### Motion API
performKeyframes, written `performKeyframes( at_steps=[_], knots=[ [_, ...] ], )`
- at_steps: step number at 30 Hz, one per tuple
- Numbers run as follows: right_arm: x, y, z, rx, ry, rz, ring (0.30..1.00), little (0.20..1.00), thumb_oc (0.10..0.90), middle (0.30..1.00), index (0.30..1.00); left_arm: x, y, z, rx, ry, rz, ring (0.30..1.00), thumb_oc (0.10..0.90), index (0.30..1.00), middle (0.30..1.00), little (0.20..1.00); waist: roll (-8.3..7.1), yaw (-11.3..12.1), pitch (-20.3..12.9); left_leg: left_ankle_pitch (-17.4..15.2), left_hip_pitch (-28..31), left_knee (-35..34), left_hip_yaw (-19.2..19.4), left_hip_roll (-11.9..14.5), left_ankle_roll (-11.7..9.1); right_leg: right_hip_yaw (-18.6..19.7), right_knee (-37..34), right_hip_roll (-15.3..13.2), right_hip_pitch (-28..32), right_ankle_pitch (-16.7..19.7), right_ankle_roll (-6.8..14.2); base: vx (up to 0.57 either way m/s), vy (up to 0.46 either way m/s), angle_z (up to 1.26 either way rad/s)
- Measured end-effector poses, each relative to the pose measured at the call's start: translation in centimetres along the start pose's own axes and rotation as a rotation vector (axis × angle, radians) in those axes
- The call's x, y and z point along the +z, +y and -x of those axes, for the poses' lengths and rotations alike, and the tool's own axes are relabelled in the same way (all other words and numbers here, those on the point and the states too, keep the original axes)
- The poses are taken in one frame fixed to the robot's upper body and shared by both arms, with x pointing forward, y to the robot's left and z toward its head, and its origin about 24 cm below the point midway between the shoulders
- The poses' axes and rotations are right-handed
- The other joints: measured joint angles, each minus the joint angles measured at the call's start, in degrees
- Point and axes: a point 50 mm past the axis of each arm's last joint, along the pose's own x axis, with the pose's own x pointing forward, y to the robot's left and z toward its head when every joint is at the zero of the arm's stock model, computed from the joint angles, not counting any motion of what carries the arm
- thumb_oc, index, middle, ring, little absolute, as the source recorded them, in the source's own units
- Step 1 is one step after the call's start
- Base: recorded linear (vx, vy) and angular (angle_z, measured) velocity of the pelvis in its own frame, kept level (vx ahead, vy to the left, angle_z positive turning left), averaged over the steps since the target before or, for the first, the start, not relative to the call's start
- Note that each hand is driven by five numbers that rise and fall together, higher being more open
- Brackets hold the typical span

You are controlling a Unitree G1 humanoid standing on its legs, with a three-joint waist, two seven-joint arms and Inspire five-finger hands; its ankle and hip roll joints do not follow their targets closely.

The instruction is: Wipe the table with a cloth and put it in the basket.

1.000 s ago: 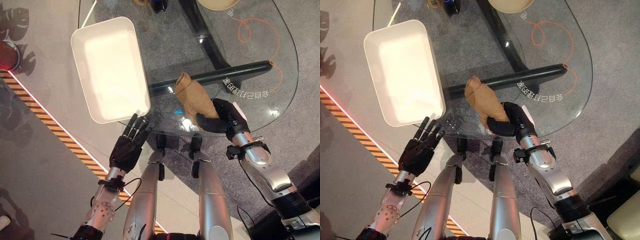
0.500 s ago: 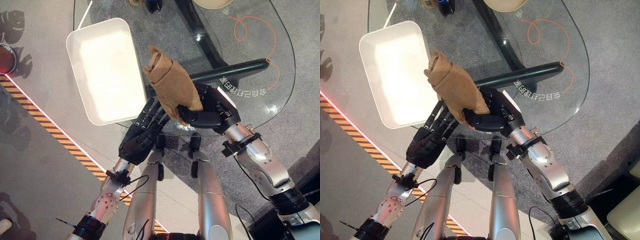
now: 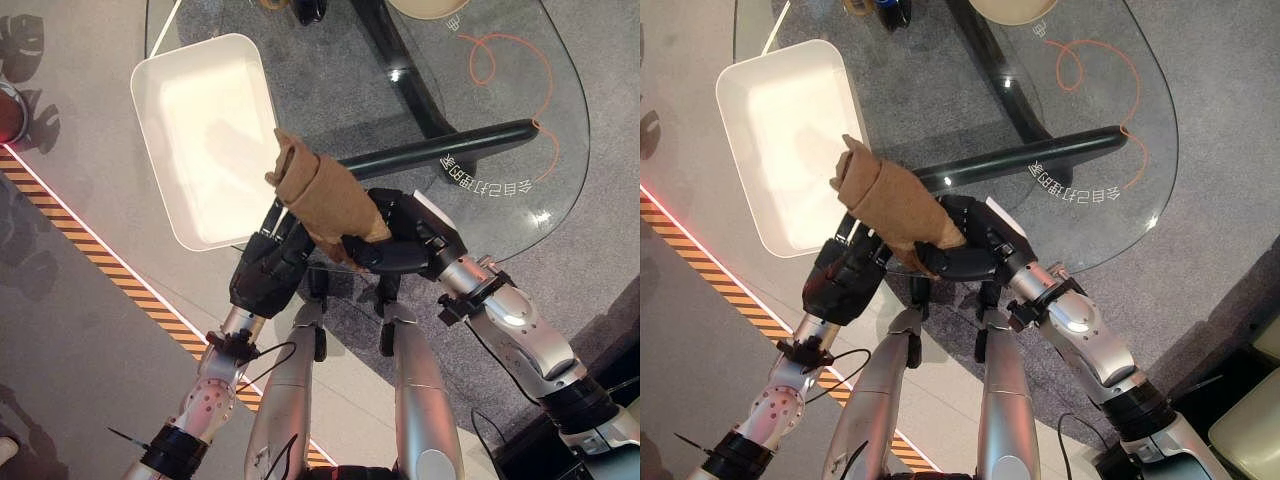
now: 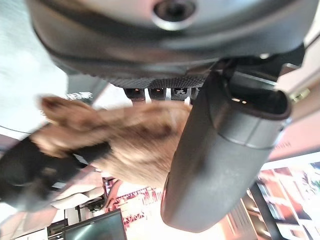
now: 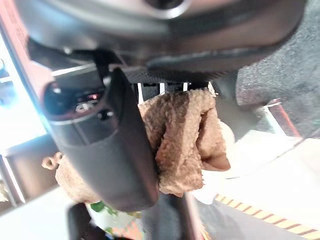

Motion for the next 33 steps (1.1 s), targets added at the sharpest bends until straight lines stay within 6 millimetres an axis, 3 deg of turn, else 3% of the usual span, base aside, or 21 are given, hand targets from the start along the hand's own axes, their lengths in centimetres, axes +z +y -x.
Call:
performKeyframes(
  at_steps=[11,33],
  knots=[
    [-0.5,0.3,-0.7,0.057,0.113,0.150,0.300,0.200,0.100,0.300,0.300,0.6,-0.1,-0.9,0.116,-0.054,-0.016,0.900,0.800,0.900,0.900,0.900,-0.18,0.16,0.03,0.09,-1.15,-0.04,-1.21,-0.13,-0.13,-1.18,-0.14,-0.16,-0.59,-0.13,-0.05,0.01,0.000,0.03],
    [-0.3,1.2,-1.9,-0.043,0.106,0.143,0.300,0.200,0.100,0.300,0.300,0.2,-0.6,-2.2,0.135,-0.020,-0.062,0.900,0.800,0.900,0.900,0.900,-0.20,0.29,0.02,0.13,-2.28,-0.80,-1.05,-0.63,-0.13,-0.94,-0.25,-0.39,-2.15,-0.39,0.01,0.01,0.011,0.00]
  ],
)
